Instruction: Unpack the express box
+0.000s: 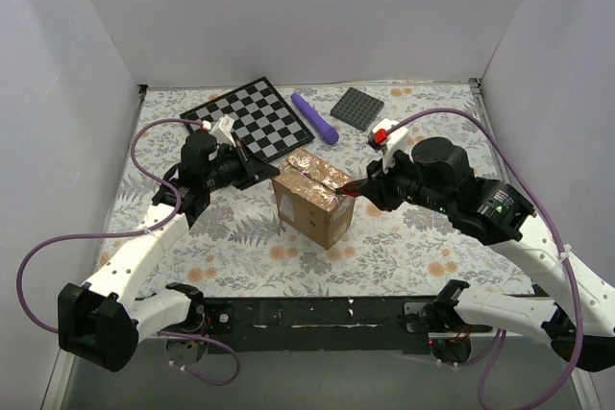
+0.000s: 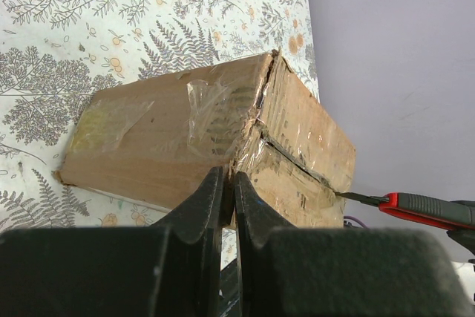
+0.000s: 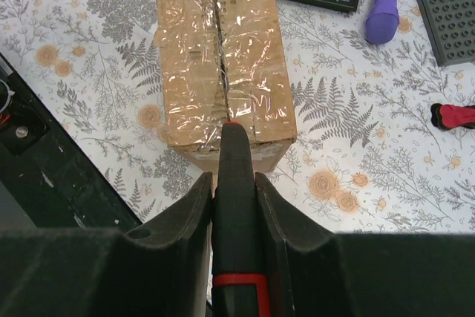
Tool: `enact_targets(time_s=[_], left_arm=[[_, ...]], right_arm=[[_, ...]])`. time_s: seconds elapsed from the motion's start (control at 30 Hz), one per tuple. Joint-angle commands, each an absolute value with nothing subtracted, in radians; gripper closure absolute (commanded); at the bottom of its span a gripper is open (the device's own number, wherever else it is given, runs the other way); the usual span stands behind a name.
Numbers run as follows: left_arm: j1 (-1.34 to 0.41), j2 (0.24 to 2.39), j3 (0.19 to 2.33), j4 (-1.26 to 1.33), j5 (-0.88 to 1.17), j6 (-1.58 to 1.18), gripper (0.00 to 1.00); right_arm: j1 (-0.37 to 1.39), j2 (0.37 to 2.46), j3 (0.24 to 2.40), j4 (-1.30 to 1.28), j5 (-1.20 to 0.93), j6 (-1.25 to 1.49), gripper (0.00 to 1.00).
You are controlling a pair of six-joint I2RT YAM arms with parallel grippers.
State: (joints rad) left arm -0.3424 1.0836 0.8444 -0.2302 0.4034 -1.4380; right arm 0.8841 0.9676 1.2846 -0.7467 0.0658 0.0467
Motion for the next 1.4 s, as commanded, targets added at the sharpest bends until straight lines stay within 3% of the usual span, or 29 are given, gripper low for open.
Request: enact_targets(time_s=[0.0, 1.37], left_arm=[[-0.290, 1.074, 0.861, -0.255, 0.218, -1.419, 1.00], [-0.265, 1.091, 0.905, -0.276, 0.189, -1.402, 1.00]], right_arm=[[0.885, 0.957, 1.302, -1.049, 0.103, 0.048, 0.99], [0.925, 0.943, 1.348, -1.098, 0.021, 0.051, 0.99]])
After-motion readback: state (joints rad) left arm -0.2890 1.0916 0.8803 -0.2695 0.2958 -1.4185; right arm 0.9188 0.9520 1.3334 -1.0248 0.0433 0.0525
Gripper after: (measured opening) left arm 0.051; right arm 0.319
